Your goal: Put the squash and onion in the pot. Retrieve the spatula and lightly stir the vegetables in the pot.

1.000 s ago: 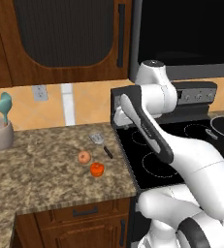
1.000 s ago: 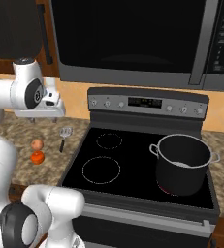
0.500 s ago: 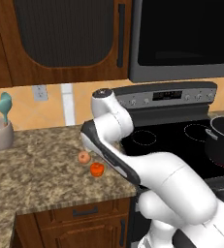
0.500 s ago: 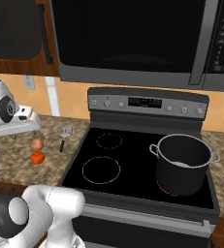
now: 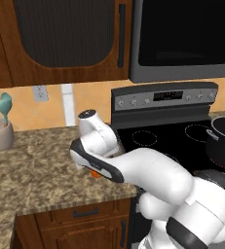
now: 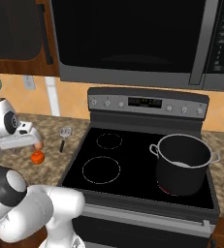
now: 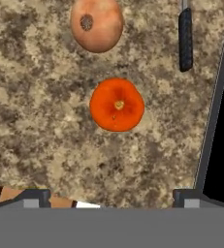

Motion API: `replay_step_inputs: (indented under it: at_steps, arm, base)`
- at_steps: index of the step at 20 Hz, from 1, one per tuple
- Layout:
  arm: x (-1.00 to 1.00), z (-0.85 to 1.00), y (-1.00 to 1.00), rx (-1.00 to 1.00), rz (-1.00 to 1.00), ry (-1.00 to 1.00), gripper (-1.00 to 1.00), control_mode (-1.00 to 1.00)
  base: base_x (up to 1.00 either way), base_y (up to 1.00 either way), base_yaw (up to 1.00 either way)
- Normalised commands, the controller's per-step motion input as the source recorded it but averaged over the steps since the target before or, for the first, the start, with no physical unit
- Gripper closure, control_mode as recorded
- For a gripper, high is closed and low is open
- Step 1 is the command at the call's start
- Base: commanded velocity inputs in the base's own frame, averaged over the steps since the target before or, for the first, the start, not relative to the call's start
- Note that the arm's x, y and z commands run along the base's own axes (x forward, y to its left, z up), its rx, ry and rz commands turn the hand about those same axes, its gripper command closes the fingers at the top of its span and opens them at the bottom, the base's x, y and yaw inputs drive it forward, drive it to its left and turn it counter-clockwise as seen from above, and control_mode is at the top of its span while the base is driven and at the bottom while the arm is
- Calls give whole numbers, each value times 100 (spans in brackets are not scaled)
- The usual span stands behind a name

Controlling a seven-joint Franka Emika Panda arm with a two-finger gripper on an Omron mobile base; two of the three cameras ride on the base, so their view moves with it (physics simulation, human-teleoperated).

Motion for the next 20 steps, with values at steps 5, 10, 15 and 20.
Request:
replay_step_inputs:
  at_steps: [5,10,15,20]
  arm:
    - [32,-60,0,-3,-4,8,-100,-100]
    - [30,-55,0,-11,-5,3,-100,-100]
    - [31,-42,0,-12,-4,4,-100,-100]
    - [40,-30,0,-1,-3,5,-100,-100]
  base:
    - [0,0,0]
    - [0,0,0]
    - [0,0,0]
    - [0,0,0]
